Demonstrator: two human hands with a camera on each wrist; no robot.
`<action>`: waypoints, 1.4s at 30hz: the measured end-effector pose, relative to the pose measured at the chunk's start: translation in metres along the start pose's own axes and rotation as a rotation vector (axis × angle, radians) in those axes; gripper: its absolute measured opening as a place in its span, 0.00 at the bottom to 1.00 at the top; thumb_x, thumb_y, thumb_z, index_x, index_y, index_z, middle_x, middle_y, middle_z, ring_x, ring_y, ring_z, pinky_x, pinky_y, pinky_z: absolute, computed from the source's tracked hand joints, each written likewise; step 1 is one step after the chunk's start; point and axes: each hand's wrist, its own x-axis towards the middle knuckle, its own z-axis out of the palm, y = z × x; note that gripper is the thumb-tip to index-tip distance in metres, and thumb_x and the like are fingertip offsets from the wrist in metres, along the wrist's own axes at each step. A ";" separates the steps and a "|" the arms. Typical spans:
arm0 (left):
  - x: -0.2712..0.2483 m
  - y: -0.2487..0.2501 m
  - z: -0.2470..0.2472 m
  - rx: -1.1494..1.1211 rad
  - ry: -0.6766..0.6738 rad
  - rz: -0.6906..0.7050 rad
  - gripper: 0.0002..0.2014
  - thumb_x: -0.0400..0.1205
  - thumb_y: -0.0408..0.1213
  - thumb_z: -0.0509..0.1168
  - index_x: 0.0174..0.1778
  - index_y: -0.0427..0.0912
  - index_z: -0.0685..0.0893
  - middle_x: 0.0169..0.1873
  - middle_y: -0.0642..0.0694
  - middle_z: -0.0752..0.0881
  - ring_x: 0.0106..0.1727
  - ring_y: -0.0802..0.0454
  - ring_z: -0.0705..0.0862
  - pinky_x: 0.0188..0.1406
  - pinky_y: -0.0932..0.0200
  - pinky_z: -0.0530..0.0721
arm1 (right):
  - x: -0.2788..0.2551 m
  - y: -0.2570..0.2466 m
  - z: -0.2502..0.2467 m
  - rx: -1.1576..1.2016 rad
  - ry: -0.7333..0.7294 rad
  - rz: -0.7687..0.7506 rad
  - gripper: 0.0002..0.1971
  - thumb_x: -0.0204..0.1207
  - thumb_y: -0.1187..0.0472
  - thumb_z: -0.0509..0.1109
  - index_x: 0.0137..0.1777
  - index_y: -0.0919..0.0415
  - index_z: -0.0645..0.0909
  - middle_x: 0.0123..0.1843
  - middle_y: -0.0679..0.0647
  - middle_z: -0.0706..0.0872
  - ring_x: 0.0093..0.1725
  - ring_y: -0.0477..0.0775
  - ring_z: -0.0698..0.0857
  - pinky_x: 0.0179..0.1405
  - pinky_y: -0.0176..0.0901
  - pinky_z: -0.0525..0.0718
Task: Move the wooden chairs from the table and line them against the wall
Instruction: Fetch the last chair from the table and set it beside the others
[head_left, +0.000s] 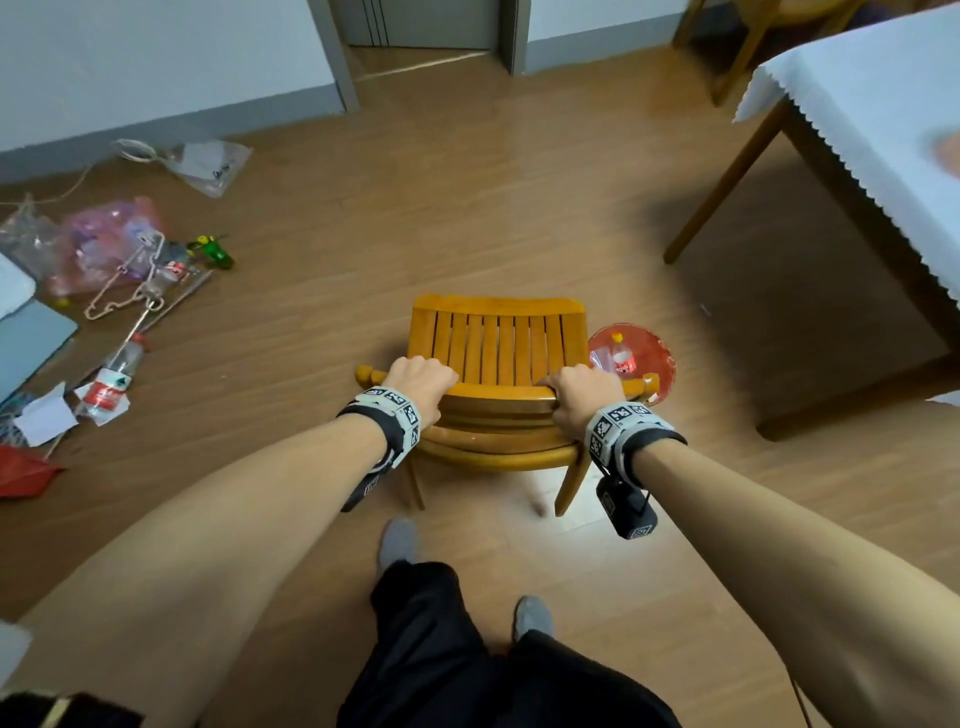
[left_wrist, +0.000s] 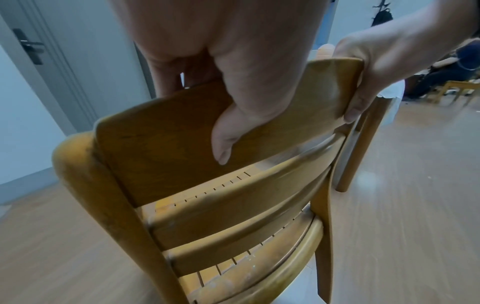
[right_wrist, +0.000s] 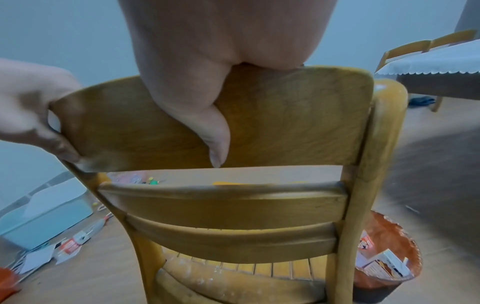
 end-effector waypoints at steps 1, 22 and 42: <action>0.012 -0.011 -0.006 0.011 0.004 0.018 0.12 0.81 0.34 0.70 0.61 0.46 0.82 0.53 0.44 0.86 0.55 0.41 0.84 0.49 0.50 0.77 | 0.012 -0.002 -0.005 0.012 0.008 0.013 0.21 0.80 0.56 0.70 0.71 0.38 0.82 0.54 0.51 0.89 0.53 0.57 0.88 0.42 0.45 0.84; 0.299 -0.202 -0.173 0.263 -0.007 0.268 0.13 0.81 0.31 0.67 0.60 0.47 0.83 0.55 0.44 0.85 0.58 0.41 0.83 0.49 0.51 0.75 | 0.276 0.003 -0.139 0.222 0.047 0.294 0.10 0.81 0.56 0.69 0.59 0.45 0.85 0.43 0.48 0.85 0.45 0.57 0.86 0.44 0.50 0.86; 0.565 -0.201 -0.319 0.268 -0.019 0.511 0.10 0.82 0.32 0.67 0.58 0.45 0.82 0.48 0.45 0.85 0.51 0.44 0.83 0.46 0.52 0.77 | 0.470 0.189 -0.253 0.285 -0.048 0.427 0.16 0.83 0.61 0.67 0.62 0.39 0.85 0.46 0.47 0.87 0.48 0.55 0.86 0.41 0.45 0.79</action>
